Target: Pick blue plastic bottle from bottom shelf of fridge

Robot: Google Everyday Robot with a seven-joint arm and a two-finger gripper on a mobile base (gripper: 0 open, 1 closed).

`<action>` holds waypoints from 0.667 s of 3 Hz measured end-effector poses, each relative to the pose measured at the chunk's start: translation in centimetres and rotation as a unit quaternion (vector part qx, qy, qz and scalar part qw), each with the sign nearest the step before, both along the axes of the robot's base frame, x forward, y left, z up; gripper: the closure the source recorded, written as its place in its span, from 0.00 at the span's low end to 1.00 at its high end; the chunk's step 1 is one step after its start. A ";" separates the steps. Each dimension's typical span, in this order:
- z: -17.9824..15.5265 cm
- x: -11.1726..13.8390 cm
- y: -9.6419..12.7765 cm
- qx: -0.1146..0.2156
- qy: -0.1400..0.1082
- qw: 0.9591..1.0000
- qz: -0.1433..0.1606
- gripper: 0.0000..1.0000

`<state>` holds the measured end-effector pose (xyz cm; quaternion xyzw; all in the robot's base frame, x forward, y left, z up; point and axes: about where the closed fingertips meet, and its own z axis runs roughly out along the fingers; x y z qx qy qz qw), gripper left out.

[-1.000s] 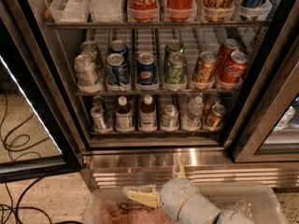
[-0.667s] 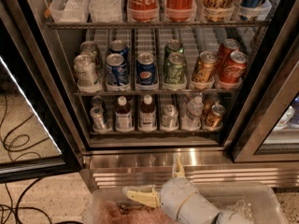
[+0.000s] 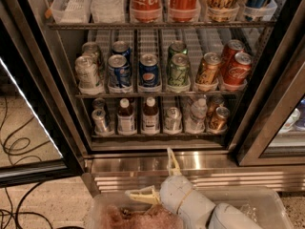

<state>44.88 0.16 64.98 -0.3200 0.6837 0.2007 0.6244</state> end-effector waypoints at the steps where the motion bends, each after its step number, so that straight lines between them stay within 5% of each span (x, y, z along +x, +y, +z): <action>1: 0.0 0.0 0.0 0.003 0.001 1.000 -0.004 0.00; 2: -0.4 0.4 0.8 0.032 0.001 0.999 -0.041 0.00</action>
Offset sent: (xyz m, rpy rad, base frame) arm 0.0116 0.0279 -0.0247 0.2969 0.0033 -0.3808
